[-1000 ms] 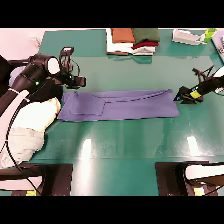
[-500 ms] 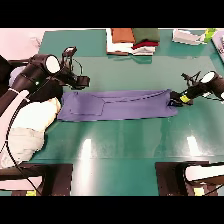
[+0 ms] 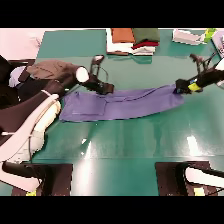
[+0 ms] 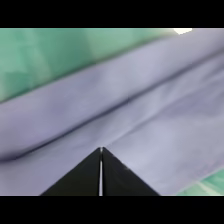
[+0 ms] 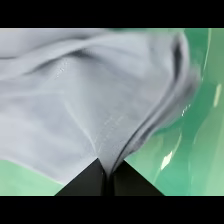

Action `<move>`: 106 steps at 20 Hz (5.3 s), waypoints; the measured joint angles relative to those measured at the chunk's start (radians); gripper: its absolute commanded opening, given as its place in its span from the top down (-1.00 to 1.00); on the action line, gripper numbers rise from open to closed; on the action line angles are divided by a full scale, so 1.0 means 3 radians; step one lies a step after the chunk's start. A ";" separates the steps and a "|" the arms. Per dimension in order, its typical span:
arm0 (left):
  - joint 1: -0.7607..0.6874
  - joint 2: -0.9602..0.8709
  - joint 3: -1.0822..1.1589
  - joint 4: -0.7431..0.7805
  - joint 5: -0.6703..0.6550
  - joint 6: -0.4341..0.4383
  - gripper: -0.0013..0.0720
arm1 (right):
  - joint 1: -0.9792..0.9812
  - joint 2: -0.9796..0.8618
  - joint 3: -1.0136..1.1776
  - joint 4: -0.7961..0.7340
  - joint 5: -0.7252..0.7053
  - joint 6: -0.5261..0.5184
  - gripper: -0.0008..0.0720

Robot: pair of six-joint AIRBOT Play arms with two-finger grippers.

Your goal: Fold the shirts.

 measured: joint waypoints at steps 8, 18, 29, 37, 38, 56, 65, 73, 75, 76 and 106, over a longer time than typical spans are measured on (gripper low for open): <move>-0.0312 -0.0621 0.0263 -0.0523 0.0172 0.0332 0.90 | 0.0619 0.0251 0.0942 0.0017 0.0376 0.0300 0.93; -0.0220 -0.0631 0.0369 -0.0582 0.0064 0.0439 0.90 | 0.1221 0.0235 0.1336 0.0018 0.0381 0.0584 0.93; 0.0980 0.0997 0.0426 0.0727 -0.0760 0.0374 0.89 | 0.2333 -0.0651 0.1754 0.0682 -0.0389 0.0586 0.92; 0.1514 0.1741 0.0426 0.1062 -0.1152 0.0380 0.89 | 0.3118 -0.1747 0.2424 0.0772 -0.0968 0.0398 0.02; 0.1530 0.1766 0.0426 0.1069 -0.1202 0.0387 0.90 | 0.3075 -0.1704 0.2294 0.0765 -0.0985 0.0387 0.02; 0.0956 0.1578 0.0175 0.0849 -0.1087 0.0401 0.90 | 0.1893 -0.1284 0.0647 0.0008 -0.0535 0.1339 -0.73; 0.0904 0.1548 0.0159 0.0851 -0.1204 0.0399 0.90 | 0.2129 -0.1932 0.1251 0.0083 -0.0393 0.1486 0.93; 0.0507 0.1548 0.0159 0.0750 -0.1087 0.0399 0.90 | 0.1526 -0.1417 0.1418 -0.0585 -0.0131 0.1356 0.92; 0.0420 0.1548 0.0159 0.0748 -0.1058 0.0399 0.90 | 0.1157 -0.1146 0.1284 -0.0769 -0.0023 0.1278 0.93; 0.0397 0.1548 0.0159 0.0748 -0.1057 0.0399 0.90 | 0.0949 -0.1010 0.1202 -0.0820 0.0004 0.1241 0.92; 0.0328 0.1548 0.0159 0.0726 -0.1039 0.0197 0.89 | -0.2548 0.0641 -0.0626 -0.1336 -0.0215 0.0988 -0.42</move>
